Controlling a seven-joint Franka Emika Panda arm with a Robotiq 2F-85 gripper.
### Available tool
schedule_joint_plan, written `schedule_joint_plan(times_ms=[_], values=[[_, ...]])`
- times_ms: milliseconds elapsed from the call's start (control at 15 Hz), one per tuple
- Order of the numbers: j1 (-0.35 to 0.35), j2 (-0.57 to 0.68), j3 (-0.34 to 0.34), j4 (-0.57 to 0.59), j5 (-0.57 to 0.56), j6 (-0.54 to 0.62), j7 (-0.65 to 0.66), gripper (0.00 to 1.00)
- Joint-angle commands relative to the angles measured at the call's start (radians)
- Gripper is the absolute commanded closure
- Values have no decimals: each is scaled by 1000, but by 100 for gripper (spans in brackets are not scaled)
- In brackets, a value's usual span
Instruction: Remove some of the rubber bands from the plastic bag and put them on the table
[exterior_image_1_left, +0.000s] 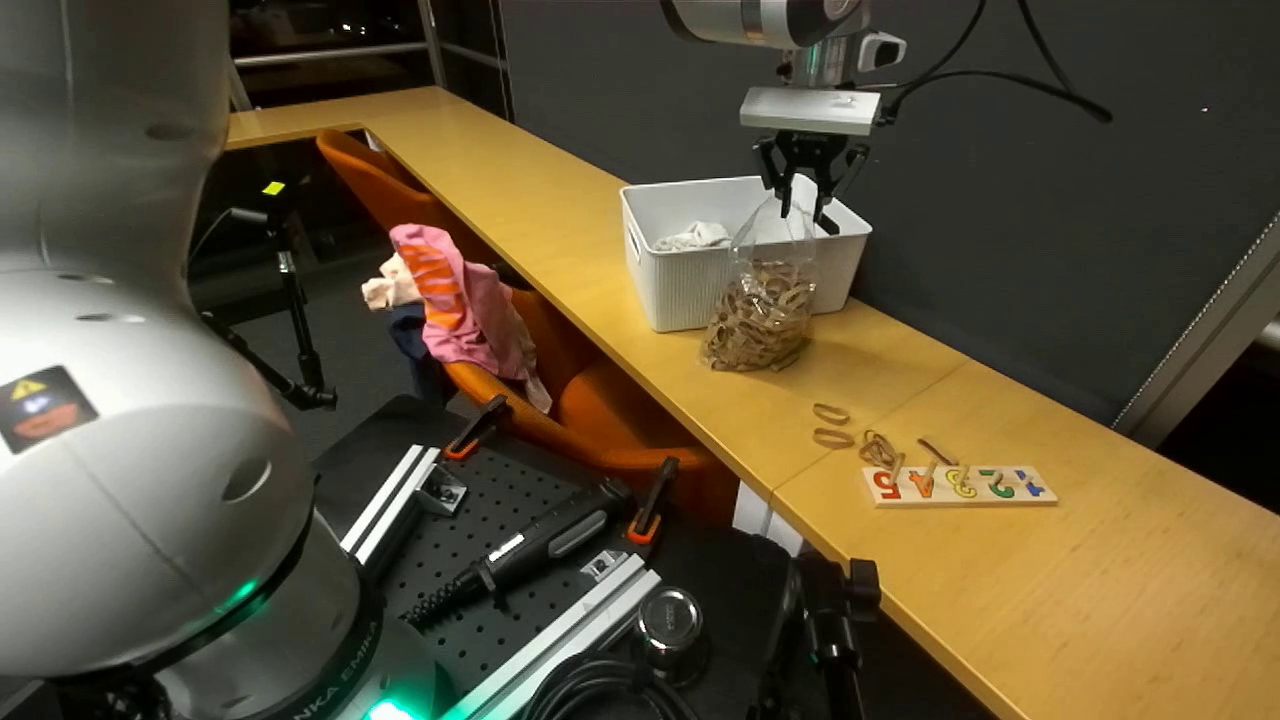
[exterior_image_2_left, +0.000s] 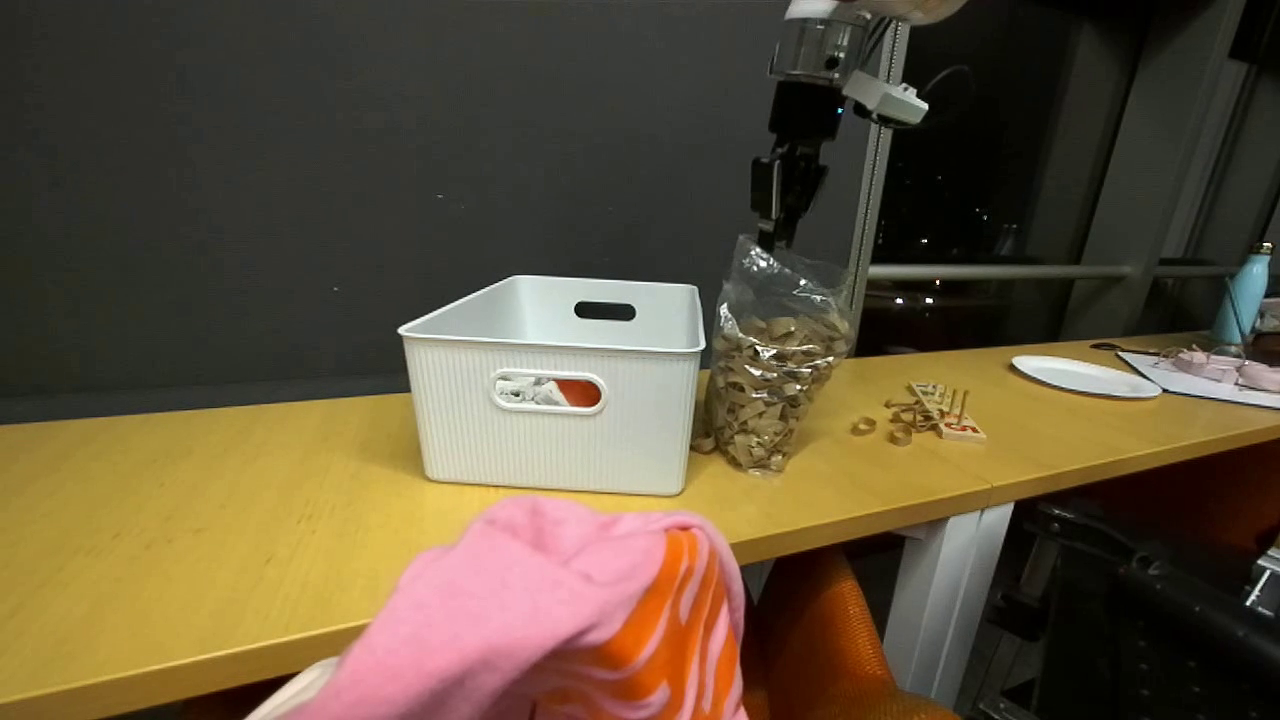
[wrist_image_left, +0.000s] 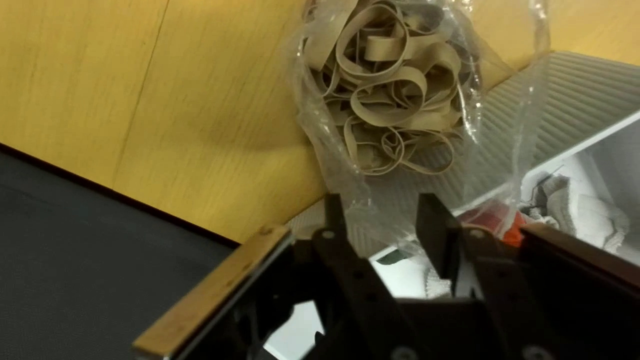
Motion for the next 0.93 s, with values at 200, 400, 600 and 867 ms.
schedule_joint_plan(times_ms=[200,400,600,867], values=[[51,-74,3,-61,-42,10,126,100],[63,-89,3,-74,-55,5,166,100],[53,-72,5,-49,-43,-27,163,100],[58,-99,3,-90,-42,-38,201,100]])
